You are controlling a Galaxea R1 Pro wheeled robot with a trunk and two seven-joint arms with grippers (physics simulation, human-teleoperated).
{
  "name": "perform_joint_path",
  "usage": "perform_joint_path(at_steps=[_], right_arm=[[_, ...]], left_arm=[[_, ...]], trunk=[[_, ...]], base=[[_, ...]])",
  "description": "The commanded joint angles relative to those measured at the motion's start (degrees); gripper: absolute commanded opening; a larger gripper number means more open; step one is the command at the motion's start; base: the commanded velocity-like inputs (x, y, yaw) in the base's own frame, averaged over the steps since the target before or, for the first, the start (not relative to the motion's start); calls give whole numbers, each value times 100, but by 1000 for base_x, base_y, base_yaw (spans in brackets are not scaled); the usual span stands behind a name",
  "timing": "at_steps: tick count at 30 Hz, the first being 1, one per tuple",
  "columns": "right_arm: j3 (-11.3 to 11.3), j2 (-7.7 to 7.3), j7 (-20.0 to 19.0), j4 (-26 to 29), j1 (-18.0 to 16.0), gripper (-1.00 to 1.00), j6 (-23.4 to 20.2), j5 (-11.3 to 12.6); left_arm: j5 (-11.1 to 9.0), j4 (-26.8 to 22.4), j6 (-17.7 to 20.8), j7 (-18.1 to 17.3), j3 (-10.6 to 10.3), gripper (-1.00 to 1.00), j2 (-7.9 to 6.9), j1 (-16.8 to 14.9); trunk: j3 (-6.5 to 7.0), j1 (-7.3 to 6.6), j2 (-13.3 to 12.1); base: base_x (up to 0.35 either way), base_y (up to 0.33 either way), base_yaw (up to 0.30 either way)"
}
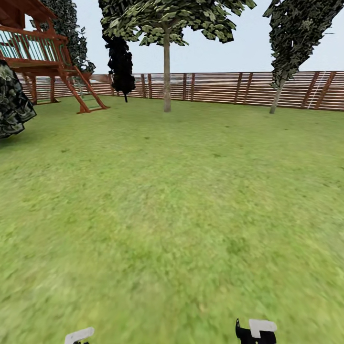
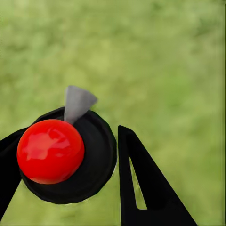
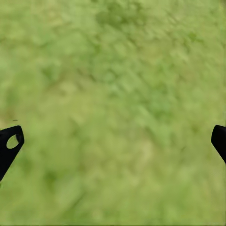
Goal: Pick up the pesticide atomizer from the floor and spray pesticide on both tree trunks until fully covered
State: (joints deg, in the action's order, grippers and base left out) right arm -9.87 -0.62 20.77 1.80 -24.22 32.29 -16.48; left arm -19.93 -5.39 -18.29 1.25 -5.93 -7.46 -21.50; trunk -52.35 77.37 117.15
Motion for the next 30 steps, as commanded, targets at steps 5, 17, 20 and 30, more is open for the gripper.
perform_joint_path(at_steps=[5,17,20,30], right_arm=[[-41,0,23,-13,-6,100,22,-66],[-41,-35,14,-13,-4,100,23,-73],[-41,-29,8,-13,-4,100,21,-67],[-41,-26,7,-13,-4,100,23,-67]], left_arm=[[-38,2,-17,16,-49,-100,-1,-3],[-38,-5,-23,16,-49,-100,-1,-3],[-38,-5,-25,16,-49,-100,-1,-3],[-38,-5,-26,16,-49,-100,-1,-3]], trunk=[[17,3,2],[24,3,2],[24,3,2],[55,3,2]], base=[[337,0,151],[337,0,20],[337,0,0],[337,0,0]])
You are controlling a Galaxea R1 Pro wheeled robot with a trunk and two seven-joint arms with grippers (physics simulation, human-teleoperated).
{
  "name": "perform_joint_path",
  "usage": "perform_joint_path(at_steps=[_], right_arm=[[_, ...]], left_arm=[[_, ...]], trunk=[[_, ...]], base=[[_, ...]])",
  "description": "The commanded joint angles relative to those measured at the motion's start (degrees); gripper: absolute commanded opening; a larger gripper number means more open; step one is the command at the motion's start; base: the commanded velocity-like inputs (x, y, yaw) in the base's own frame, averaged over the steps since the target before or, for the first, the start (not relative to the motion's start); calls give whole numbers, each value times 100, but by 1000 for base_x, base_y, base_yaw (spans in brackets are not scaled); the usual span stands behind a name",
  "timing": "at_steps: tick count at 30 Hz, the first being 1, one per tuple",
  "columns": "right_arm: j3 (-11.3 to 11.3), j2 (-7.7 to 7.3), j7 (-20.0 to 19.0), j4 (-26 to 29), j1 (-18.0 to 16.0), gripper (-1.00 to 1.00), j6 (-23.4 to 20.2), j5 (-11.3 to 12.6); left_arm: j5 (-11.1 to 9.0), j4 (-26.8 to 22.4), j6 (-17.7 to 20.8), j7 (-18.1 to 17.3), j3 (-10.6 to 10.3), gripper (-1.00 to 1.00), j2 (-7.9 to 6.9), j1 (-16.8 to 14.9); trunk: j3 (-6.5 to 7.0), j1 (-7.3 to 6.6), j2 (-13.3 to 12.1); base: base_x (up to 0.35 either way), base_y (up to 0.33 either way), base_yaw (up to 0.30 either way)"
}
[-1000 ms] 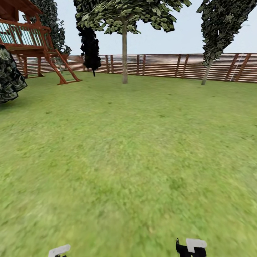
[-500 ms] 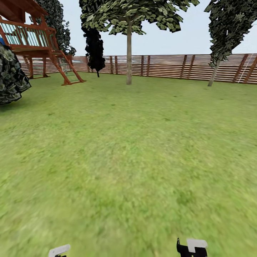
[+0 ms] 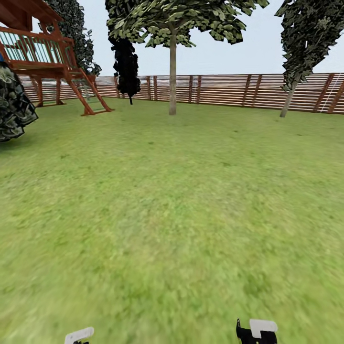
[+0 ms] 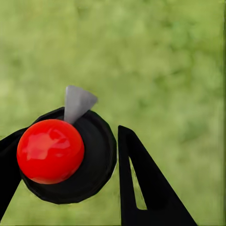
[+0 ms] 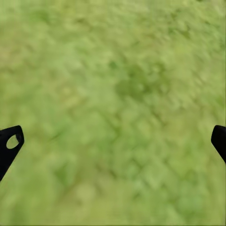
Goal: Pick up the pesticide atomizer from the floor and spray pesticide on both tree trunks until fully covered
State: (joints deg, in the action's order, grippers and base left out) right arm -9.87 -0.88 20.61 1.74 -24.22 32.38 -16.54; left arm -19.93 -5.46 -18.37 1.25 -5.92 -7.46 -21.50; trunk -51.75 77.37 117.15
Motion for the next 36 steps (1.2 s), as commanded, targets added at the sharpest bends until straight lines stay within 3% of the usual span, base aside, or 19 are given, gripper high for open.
perform_joint_path(at_steps=[1,36], right_arm=[[-41,0,25,-7,-4,100,14,-60],[-41,7,22,-7,-4,100,14,-60]], left_arm=[[-38,4,-17,16,-49,-100,-1,-3],[-38,10,-13,16,-52,-100,-1,-3]], trunk=[[-4,3,2],[-4,3,2]], base=[[337,0,0],[337,0,10]])
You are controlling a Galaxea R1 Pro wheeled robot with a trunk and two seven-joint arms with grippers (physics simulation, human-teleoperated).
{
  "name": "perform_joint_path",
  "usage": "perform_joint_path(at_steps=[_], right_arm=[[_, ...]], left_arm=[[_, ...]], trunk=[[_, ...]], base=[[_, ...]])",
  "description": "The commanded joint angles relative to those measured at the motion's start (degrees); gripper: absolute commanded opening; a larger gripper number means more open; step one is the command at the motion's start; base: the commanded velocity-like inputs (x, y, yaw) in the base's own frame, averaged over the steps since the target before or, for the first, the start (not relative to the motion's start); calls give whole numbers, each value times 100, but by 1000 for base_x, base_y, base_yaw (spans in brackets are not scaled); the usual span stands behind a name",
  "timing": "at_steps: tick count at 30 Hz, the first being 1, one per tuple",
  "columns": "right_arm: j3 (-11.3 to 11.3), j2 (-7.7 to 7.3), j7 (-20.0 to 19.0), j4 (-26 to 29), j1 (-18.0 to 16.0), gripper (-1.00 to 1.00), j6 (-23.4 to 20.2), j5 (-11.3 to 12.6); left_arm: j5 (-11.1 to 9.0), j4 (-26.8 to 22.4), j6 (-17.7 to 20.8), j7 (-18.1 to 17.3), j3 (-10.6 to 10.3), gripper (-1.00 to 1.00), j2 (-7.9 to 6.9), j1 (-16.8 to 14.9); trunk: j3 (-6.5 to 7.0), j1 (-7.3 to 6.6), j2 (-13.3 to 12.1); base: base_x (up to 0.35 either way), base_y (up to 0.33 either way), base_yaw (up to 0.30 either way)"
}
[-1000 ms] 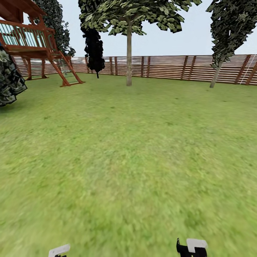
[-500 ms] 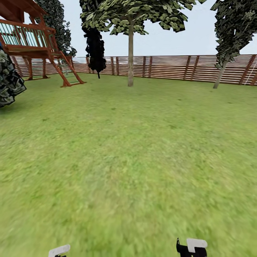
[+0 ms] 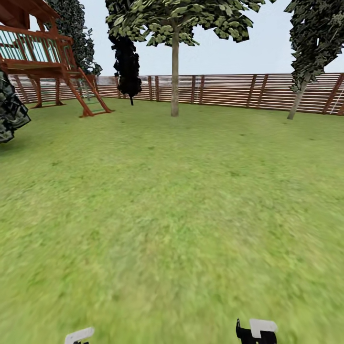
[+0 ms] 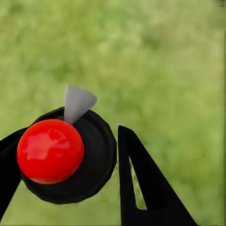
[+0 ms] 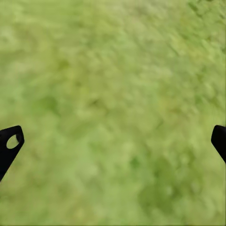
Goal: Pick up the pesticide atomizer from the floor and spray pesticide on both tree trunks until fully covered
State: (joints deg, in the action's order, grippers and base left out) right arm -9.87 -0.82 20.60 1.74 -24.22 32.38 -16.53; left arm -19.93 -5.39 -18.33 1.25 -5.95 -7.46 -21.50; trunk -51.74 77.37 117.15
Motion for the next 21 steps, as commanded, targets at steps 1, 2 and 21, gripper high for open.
perform_joint_path(at_steps=[1,2,21], right_arm=[[-41,-2,23,-7,-4,100,14,-61],[-41,-4,23,-7,-4,100,14,-61],[-41,1,23,-7,-5,100,14,-61]], left_arm=[[-38,1,-17,16,-49,-100,-1,-3],[-38,0,-17,16,-51,-100,-1,-3],[-38,-4,-19,16,-47,-100,-1,-3]], trunk=[[-5,3,2],[-5,3,2],[-5,3,2]], base=[[337,0,0],[337,0,0],[337,0,0]])
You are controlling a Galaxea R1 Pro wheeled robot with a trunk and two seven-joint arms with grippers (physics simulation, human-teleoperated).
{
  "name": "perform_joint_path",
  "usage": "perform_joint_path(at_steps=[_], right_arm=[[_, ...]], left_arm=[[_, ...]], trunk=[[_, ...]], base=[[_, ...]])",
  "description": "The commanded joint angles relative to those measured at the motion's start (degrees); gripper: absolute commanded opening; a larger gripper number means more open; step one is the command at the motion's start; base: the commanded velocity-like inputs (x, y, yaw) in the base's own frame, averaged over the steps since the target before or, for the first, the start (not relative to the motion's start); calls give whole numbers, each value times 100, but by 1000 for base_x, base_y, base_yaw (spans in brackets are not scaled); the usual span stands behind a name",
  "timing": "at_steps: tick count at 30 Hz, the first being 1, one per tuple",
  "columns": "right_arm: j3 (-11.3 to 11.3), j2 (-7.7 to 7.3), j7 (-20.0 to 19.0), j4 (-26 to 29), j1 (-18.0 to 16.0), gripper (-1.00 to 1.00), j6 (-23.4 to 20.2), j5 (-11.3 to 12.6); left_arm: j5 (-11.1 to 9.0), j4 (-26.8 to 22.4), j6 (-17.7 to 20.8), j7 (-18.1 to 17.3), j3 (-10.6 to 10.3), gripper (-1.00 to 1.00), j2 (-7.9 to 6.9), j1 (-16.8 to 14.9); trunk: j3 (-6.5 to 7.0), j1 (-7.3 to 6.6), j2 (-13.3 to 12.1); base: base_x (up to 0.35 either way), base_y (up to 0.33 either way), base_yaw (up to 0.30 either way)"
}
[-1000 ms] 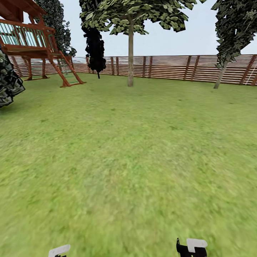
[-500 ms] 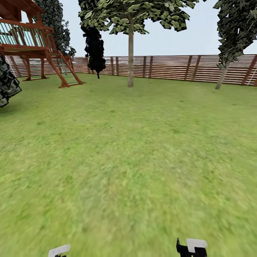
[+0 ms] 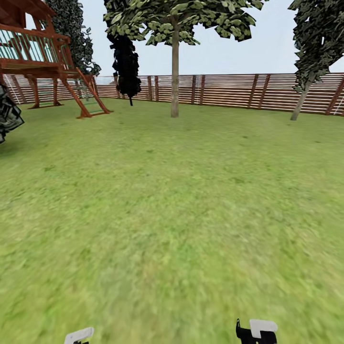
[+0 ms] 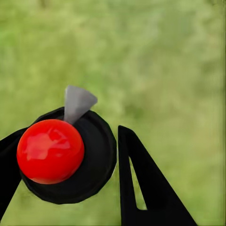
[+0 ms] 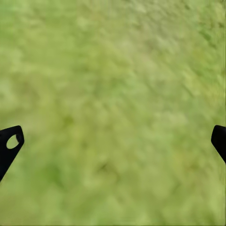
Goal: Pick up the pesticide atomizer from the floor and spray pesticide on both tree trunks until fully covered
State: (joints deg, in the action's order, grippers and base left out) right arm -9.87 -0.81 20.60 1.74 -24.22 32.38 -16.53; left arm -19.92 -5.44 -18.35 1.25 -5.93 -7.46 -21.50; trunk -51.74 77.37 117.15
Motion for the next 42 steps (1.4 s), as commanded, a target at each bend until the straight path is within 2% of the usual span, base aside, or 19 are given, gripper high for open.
perform_joint_path(at_steps=[1,42], right_arm=[[-41,1,23,-7,-4,100,14,-61],[-41,1,22,-7,-4,100,11,-61]], left_arm=[[-38,5,-17,16,-50,-100,-1,-3],[-38,0,-20,16,-50,-100,-1,-3]], trunk=[[-5,3,2],[-5,3,2]], base=[[337,0,0],[337,0,0]])
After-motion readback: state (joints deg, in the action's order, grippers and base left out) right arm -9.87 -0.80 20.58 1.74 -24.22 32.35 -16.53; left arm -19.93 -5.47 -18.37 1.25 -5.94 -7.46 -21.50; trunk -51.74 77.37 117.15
